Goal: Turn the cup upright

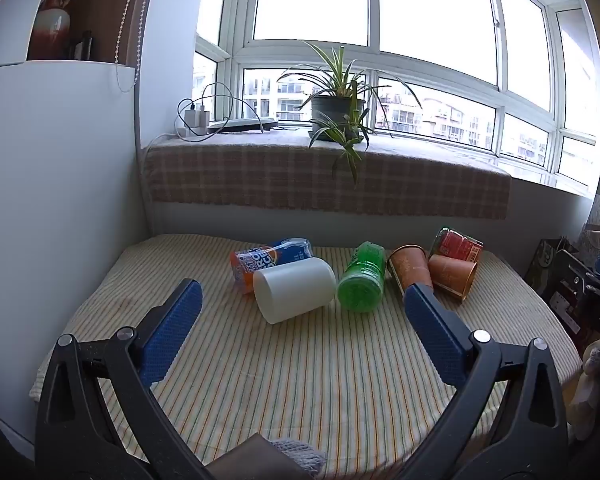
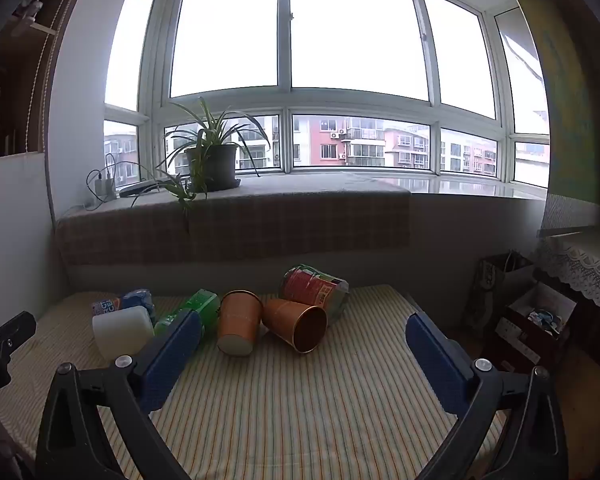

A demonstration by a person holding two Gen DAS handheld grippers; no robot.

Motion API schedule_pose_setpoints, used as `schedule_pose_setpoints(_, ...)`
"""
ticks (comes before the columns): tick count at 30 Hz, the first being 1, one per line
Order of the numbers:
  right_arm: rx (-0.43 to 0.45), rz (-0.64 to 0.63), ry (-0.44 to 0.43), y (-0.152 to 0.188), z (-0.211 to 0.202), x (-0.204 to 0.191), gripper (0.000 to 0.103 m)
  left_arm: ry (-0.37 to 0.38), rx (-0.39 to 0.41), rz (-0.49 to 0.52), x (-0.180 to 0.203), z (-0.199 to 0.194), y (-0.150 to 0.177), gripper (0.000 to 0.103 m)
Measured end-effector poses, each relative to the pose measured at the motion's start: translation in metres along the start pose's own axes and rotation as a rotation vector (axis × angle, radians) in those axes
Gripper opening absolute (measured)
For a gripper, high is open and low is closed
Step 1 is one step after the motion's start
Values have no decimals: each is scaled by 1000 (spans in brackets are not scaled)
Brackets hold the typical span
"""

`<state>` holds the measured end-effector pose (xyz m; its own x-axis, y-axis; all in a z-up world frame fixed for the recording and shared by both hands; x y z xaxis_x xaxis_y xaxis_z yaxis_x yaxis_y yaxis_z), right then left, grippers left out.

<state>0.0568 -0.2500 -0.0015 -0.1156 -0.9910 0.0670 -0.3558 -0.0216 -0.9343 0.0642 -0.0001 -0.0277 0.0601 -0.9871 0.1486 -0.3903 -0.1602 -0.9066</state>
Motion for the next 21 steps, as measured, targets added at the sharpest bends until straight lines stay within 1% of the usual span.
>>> schedule_pose_setpoints(8,-6,6,-5,-1,1,0,103,-4,-3,0,-3,2,-1,103)
schedule_pose_setpoints(21,-13,12,-8,1,2,0,103,-12,20,13,-4,-5,-9,103)
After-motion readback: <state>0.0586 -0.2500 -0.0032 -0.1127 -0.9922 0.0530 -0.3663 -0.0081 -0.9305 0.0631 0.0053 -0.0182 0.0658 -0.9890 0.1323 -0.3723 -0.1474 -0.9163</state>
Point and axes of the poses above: each gripper's, at about its wrist camera, not at the fingertips, and z roughly the way its jaws point, x to its right, y to its underside, the point moved 7 cm from there along z, roughly the way its jaws point, and after that the axes turned 5 degrees about -z, right-handed, at the moved point
